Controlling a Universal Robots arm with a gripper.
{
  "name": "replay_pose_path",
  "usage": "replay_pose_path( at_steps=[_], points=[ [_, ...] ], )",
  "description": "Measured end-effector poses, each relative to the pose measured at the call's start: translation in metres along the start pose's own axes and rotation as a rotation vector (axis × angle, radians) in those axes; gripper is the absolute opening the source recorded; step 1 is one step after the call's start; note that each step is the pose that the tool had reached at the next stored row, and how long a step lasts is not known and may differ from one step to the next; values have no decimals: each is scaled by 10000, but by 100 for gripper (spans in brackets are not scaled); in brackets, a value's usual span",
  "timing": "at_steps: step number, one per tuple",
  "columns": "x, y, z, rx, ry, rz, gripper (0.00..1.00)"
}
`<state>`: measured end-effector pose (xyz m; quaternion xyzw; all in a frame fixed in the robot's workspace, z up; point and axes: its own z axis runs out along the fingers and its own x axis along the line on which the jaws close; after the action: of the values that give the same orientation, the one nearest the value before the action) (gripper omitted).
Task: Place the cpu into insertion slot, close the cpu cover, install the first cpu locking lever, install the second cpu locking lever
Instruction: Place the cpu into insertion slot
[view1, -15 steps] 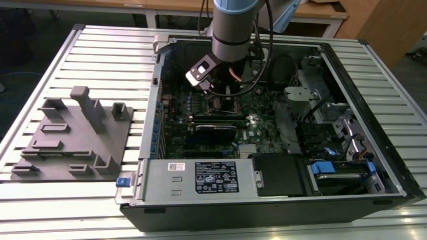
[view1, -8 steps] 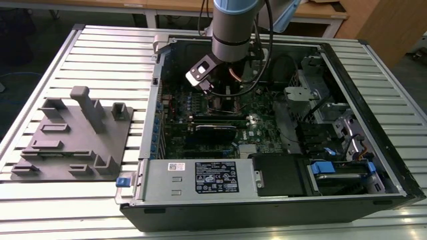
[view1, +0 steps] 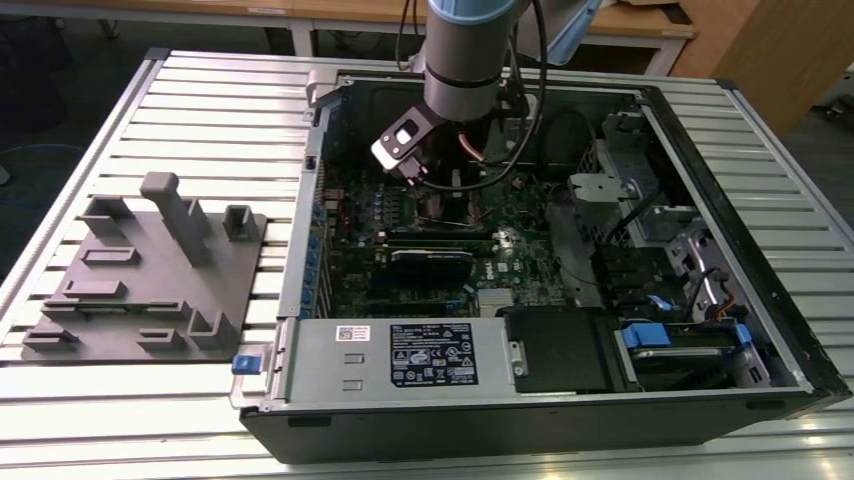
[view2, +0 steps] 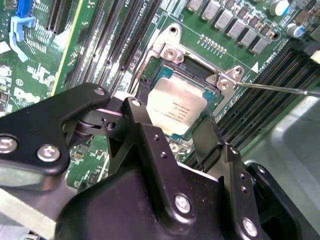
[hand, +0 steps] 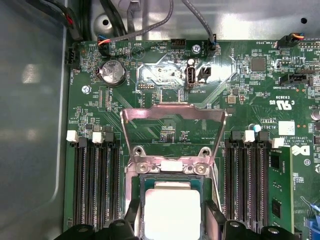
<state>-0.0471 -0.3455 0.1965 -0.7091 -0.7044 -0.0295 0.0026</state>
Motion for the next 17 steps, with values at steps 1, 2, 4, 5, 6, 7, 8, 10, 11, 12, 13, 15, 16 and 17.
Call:
replay_pose_path(
  at_steps=[1, 2, 4, 5, 6, 7, 8, 10, 11, 12, 13, 15, 16, 17],
  points=[
    [0, 0, 2, 1, 10, 0, 62],
    [0, 0, 5, 1, 32, 1, 62],
    [1, 0, 11, 2, 117, 3, 62],
    [1, 0, 14, 2, 165, 5, 62],
    [1, 0, 18, 1, 196, 7, 62],
    [2, -1, 18, 1, 200, 8, 62],
    [2, 0, 18, 2, 201, 8, 62],
    [2, 0, 18, 2, 203, 7, 62],
    [1, 0, 18, 2, 202, 7, 62],
    [1, 0, 18, 2, 202, 7, 62],
    [1, 0, 18, 3, 199, 7, 62],
    [1, 0, 18, 2, 188, 6, 62],
    [1, 0, 18, 2, 183, 5, 62],
    [1, 0, 18, 1, 174, 6, 62]
  ],
)
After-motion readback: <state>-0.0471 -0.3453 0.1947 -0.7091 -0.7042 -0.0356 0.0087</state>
